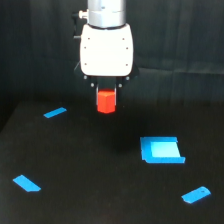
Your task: Pick up the red object from the table
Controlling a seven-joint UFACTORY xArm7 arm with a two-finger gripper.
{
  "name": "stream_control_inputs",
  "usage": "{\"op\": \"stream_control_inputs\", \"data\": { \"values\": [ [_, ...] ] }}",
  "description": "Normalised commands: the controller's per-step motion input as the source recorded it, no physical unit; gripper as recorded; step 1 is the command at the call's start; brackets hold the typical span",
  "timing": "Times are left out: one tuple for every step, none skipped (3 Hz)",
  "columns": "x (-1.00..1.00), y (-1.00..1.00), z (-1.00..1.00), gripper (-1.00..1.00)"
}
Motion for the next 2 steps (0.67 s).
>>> {"op": "stream_control_inputs", "data": {
  "values": [
    [-0.13,0.1,0.07,-1.0],
    [0.07,0.06,0.07,-1.0]
  ]
}}
